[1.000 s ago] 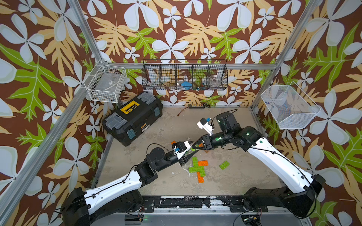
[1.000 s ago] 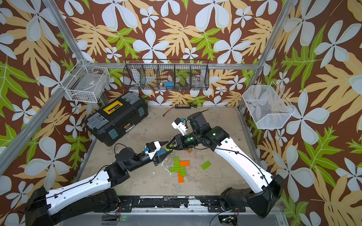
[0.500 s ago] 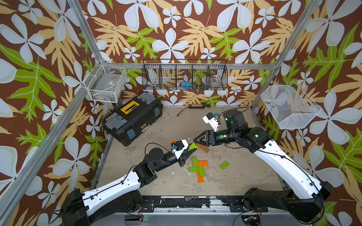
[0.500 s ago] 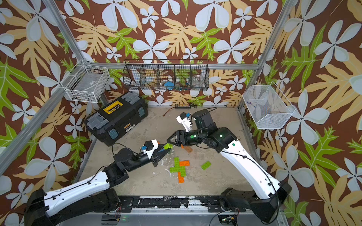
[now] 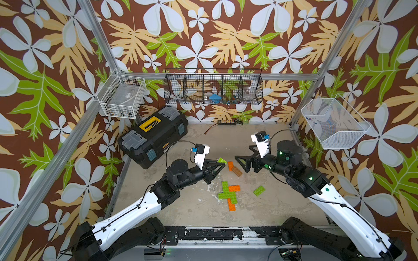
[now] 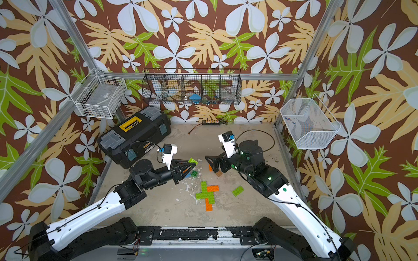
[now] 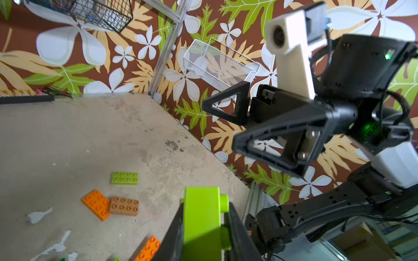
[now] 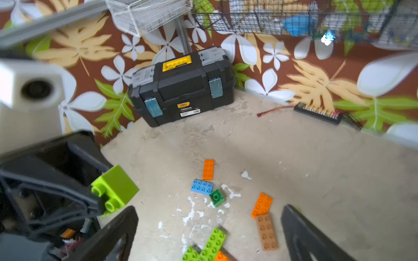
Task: Assemble a small pinwheel with lego
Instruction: Pick up the lego brick from the center of the board.
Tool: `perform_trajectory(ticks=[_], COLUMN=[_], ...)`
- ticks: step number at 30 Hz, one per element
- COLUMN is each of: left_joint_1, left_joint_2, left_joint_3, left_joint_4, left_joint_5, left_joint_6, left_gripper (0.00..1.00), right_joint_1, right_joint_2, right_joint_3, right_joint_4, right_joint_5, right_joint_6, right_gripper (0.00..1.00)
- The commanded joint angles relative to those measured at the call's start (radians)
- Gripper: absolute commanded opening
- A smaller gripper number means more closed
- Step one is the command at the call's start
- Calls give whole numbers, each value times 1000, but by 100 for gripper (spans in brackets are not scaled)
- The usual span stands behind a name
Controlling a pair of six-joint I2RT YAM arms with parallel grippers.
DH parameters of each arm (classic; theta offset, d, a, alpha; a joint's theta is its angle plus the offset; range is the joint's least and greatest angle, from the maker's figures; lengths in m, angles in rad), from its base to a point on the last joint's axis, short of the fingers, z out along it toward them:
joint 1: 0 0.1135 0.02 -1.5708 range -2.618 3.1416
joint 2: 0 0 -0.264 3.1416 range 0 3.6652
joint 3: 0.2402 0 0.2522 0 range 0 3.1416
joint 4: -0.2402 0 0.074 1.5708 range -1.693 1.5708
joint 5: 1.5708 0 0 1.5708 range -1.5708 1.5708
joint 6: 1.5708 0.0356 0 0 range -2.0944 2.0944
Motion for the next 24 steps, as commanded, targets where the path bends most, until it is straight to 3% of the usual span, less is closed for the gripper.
perform_trajectory(ticks=[1, 4, 8, 14, 21, 24], left_joint_1=[14, 14, 14, 14, 14, 14], left_joint_2=[16, 7, 8, -3, -6, -8], left_joint_3=[39, 24, 34, 22, 12, 10], left_joint_4=[-42, 15, 19, 29, 38, 43], left_joint_5=[21, 20, 39, 33, 31, 35], left_joint_6=[-169, -260, -279, -277, -277, -277], left_gripper=[0, 0, 0, 0, 0, 0], right_joint_1=[122, 248, 320, 323, 340, 341], right_joint_2=[-46, -81, -84, -15, 38, 51], right_joint_3=[-48, -121, -162, -138, -106, -100], right_joint_4=[133, 208, 295, 350, 320, 309], right_joint_5=[194, 316, 394, 401, 319, 302], right_joint_6=[-278, -377, -422, -441, -425, -418], right_gripper=[100, 100, 96, 83, 79, 71])
